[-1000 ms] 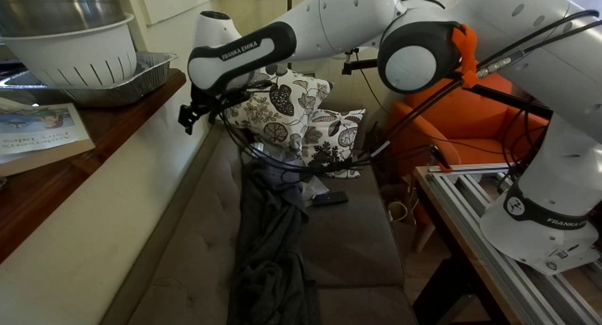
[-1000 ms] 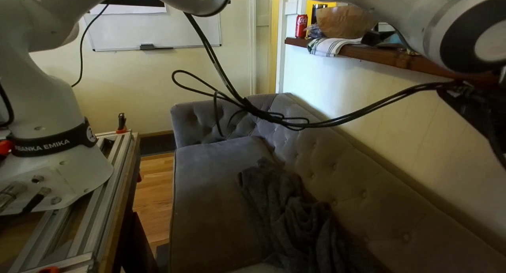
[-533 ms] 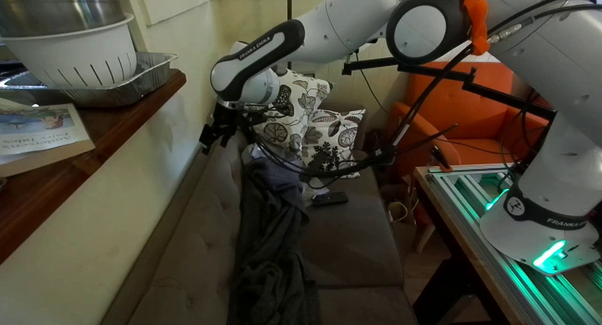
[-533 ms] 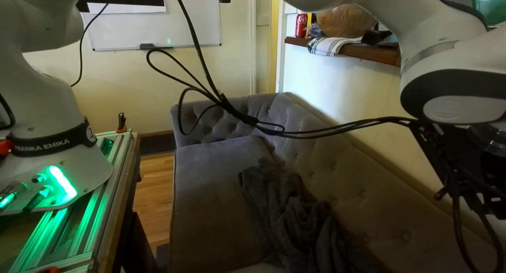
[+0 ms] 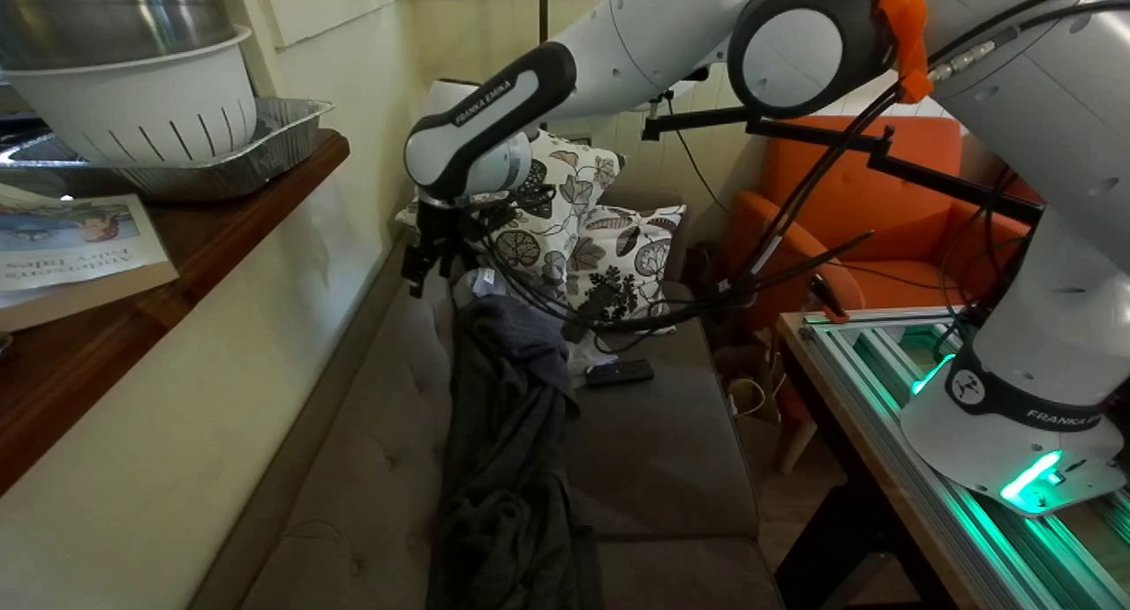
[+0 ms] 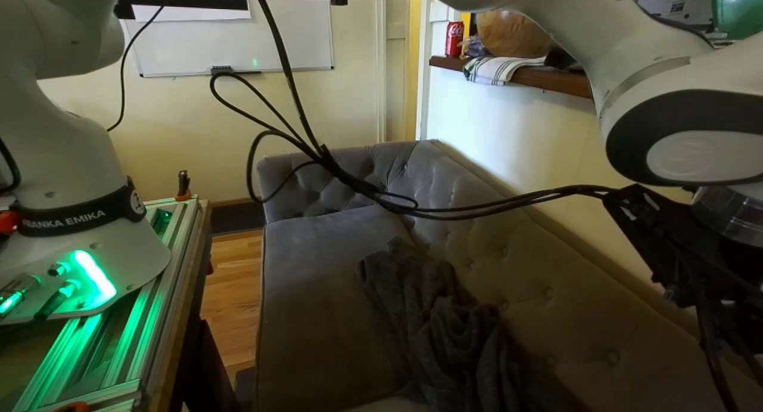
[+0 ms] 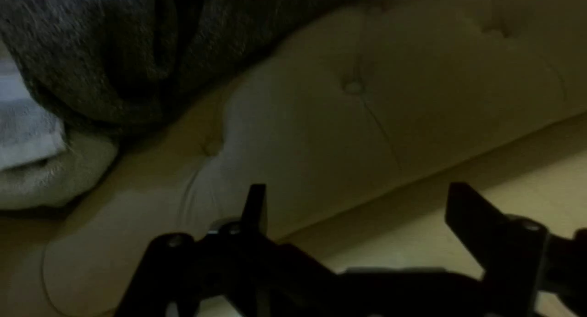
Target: Straighten the blanket on the bed
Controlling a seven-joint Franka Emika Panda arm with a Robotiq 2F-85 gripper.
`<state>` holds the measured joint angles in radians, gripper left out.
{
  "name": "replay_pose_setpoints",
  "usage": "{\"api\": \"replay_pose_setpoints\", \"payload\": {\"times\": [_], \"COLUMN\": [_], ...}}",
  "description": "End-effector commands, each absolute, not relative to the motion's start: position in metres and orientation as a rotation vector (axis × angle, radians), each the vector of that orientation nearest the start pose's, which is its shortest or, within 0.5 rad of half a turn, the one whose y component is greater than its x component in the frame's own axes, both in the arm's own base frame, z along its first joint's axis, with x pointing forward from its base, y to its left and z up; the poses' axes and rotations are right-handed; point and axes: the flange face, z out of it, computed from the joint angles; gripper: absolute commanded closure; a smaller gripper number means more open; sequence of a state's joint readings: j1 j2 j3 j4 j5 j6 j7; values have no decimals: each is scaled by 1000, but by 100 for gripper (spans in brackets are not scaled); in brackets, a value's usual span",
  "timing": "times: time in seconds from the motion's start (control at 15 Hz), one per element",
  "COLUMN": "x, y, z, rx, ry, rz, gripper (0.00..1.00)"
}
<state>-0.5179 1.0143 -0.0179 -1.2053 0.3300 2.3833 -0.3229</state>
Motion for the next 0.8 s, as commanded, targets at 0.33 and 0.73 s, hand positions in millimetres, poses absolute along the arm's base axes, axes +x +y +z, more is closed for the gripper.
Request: {"api": "replay_pose_setpoints", "payload": {"times": [0.33,0.73], "x": [584,553], "y": [-345,-355], "z": [87,45], "rx": [-2796,-2767], "ry": [503,586], "rz": [295,409], "gripper": [0,0]}}
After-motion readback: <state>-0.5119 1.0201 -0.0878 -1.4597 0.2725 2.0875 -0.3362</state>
